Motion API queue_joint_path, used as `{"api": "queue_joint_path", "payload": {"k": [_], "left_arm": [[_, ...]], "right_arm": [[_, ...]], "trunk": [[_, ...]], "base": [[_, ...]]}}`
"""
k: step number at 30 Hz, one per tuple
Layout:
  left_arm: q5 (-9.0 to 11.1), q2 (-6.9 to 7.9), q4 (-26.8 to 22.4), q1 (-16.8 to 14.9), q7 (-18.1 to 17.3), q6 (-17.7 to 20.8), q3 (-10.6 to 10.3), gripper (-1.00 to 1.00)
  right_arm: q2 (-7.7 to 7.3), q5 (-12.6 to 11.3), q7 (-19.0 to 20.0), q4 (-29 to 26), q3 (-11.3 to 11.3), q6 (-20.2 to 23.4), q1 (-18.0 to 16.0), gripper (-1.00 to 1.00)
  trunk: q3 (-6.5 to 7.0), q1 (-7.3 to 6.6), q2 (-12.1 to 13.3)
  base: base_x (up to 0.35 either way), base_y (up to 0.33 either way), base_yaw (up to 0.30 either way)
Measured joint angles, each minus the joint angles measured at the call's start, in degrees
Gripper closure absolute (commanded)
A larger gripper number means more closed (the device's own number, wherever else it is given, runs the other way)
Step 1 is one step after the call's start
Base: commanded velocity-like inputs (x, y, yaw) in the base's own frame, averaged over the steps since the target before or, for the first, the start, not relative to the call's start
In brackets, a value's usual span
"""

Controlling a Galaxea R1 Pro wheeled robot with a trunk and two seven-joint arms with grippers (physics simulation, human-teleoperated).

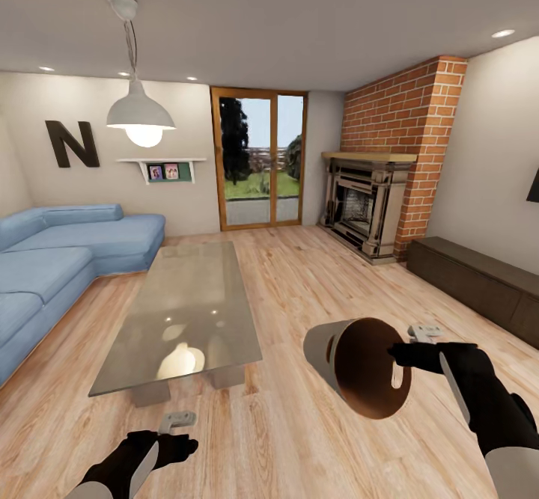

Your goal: Put the three can of soda from the living room inside the tash can in the kitchen.

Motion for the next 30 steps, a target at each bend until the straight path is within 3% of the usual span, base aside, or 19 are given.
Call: {"api": "queue_joint_path", "payload": {"k": [3,6,10,13,30], "left_arm": [[0.0,0.02,-0.02,0.04,0.1,-0.13,0.02,-1.0],[-0.05,0.01,0.0,0.04,0.19,-0.28,0.01,-1.0],[-0.14,0.0,-0.01,0.05,0.23,-0.37,-0.01,-1.0],[-0.15,0.01,-0.01,0.04,0.24,-0.4,-0.03,-1.0],[-0.03,-0.01,0.08,0.07,0.33,-0.47,0.01,-1.0]], "right_arm": [[-0.05,2.3,-0.23,0.02,-0.05,-0.47,0.01,1.0],[-0.04,0.5,-0.03,-0.01,-0.01,-0.12,0.0,1.0],[-0.08,1.68,-0.16,0.01,-0.05,-0.35,0.01,1.0],[-0.12,0.95,-0.08,-0.01,-0.02,-0.24,0.0,1.0],[0.12,1.69,-0.11,0.06,0.14,-0.24,0.01,1.0]], "trunk": [[-0.01,0.0,0.0],[0.0,0.0,0.0],[0.0,0.0,0.0],[0.0,0.0,0.0],[0.0,0.0,0.0]], "base": [[0.0,0.0,0.0],[0.0,0.0,0.0],[0.0,0.0,0.0],[0.0,0.0,0.0],[0.0,0.0,0.0]]}}
